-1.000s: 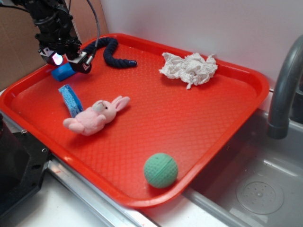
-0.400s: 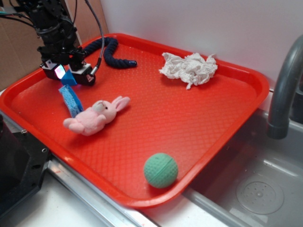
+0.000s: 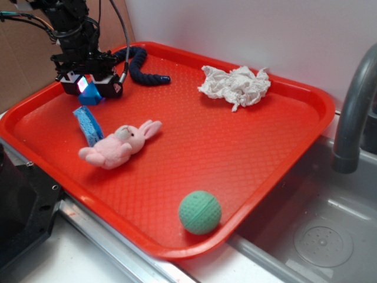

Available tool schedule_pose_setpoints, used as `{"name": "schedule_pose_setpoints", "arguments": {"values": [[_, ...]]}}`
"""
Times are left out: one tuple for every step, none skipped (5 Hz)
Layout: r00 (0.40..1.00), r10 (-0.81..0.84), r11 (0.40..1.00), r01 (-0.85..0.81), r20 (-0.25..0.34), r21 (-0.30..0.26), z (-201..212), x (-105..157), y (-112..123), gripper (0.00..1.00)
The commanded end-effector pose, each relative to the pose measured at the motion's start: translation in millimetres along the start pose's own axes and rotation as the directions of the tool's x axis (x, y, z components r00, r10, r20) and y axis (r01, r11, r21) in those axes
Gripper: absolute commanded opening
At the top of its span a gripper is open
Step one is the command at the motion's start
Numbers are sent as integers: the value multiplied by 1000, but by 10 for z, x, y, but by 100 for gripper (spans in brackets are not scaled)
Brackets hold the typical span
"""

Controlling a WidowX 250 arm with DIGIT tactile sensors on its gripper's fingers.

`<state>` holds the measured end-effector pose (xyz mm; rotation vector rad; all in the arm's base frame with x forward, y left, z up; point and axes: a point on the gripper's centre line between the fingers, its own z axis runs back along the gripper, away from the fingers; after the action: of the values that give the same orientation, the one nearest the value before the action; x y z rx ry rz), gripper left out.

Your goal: Grab the blue block.

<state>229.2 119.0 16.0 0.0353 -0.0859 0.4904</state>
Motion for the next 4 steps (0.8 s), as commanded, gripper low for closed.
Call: {"name": "schedule_pose_setpoints", "arguments": {"values": [[988, 135, 983, -125, 74, -132, 1018, -387, 186, 0], [992, 106, 984, -95, 70, -148, 1529, -494, 116, 0], [996, -60, 981, 73, 72, -182, 1894, -656, -167, 0], [985, -156, 972, 166, 72, -167, 1964, -778, -474, 0]]}}
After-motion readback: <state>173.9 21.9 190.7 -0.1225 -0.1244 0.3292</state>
